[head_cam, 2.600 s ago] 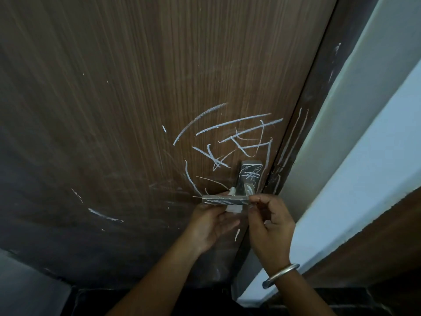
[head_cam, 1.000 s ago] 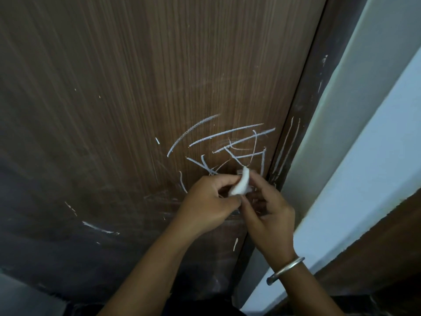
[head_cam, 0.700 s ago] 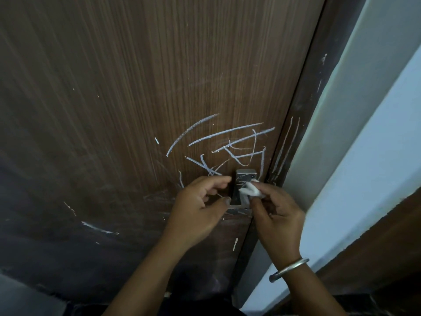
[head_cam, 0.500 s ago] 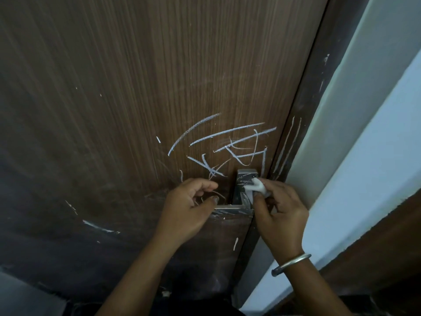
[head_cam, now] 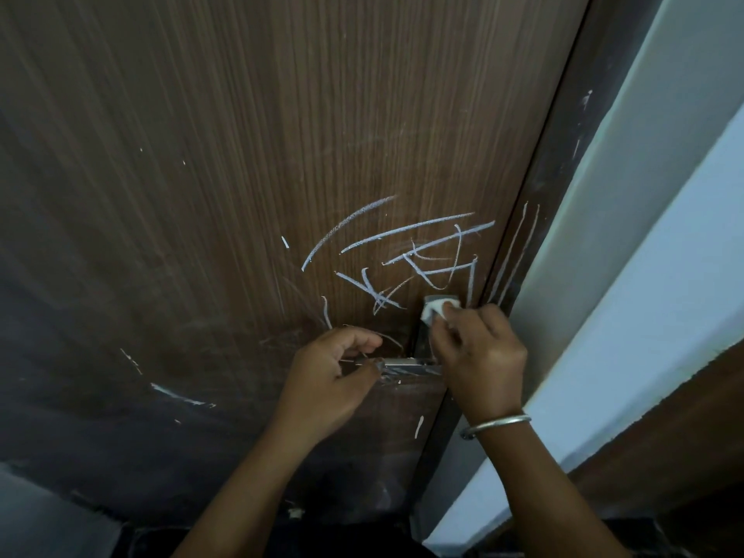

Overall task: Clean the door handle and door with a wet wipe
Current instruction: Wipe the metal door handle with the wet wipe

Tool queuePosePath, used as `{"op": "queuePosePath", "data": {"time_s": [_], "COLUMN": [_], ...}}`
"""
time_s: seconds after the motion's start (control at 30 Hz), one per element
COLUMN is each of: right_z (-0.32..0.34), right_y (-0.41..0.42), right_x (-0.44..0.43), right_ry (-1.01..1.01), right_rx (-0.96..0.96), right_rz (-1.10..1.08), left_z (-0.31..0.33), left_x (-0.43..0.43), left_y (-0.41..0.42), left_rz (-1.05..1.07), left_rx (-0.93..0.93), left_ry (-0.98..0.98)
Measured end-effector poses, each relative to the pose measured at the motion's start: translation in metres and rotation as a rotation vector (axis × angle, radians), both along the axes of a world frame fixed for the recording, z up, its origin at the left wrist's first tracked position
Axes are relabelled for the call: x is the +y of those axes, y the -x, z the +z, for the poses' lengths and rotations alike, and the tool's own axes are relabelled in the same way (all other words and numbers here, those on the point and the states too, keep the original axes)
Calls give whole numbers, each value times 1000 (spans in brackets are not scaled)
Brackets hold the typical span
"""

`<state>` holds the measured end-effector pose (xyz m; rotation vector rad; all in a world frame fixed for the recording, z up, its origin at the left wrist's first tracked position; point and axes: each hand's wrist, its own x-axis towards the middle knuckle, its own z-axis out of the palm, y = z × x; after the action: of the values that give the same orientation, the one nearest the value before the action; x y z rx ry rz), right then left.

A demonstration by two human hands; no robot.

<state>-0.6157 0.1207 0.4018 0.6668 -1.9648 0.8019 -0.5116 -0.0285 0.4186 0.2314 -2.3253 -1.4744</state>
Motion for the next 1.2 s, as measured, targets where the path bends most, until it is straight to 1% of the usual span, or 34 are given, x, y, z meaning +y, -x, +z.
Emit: {"op": "queuePosePath", "data": {"time_s": [0.07,0.13,0.3,0.37,0.47,0.53,0.6,0.7,0.77,0.83,0.9,0.97,1.07,1.2], "right_z": [0,0,1,1,1,2,2,3,6,8,10,10,3,-5], "right_y": [3,4,-3,-2,1,3,2,-3,-4,-2,-2,-4,-5,-7], "right_x": [8,9,-7,-6,5,10,8,-2,-1,7,14,18,22,23], "right_ry": [78,95,1,-16,79,128,97,-22,-74,-51,50,96,25,-59], "right_rx": [-34,-42,3,-5,-66,-88,-61,-5,9,10,-34,-64,-15,-28], "right_rz": [-38,-35,46,33,-23,-22,-13,19,0,-36,-45,-55,-50,23], "left_z": [-2,-3,-5,-5,-6,-7,-8,-7,-7,-7,-7,-8,-10,-12], "left_x": [-3,-5,1,3,2,0,1,5,6,4,2,1,1,0], "left_y": [-1,-1,4,5,5,5,5,6,6,5,4,5,5,6], "left_rz": [9,19,11,11,25,31,33,22,18,27,45,54,55,58], "left_rx": [2,6,-11,-7,3,1,-5,-11,-17,-19,-14,-18,-15,-8], "left_ry": [-16,-26,1,9,10,13,9,1,-2,-7,-11,-15,-15,-25]}}
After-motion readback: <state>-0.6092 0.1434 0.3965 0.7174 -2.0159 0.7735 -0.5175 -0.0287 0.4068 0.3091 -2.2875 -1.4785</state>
